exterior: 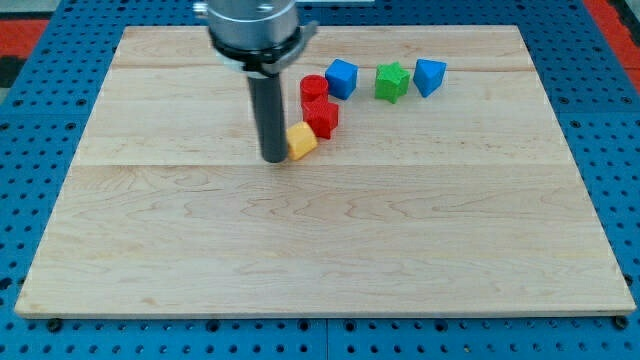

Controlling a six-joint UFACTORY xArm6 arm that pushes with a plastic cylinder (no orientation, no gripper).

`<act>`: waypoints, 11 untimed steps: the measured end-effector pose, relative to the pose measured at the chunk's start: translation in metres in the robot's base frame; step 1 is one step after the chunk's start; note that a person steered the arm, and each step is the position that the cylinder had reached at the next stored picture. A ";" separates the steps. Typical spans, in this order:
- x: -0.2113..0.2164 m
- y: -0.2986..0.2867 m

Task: Move the heart into the green star

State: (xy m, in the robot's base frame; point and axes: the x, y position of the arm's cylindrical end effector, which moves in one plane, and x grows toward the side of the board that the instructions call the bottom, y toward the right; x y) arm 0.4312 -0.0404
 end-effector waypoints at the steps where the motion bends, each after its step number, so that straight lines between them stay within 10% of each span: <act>1: 0.000 0.032; 5: -0.012 -0.048; 11: -0.023 0.192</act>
State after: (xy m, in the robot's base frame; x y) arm 0.4087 0.1521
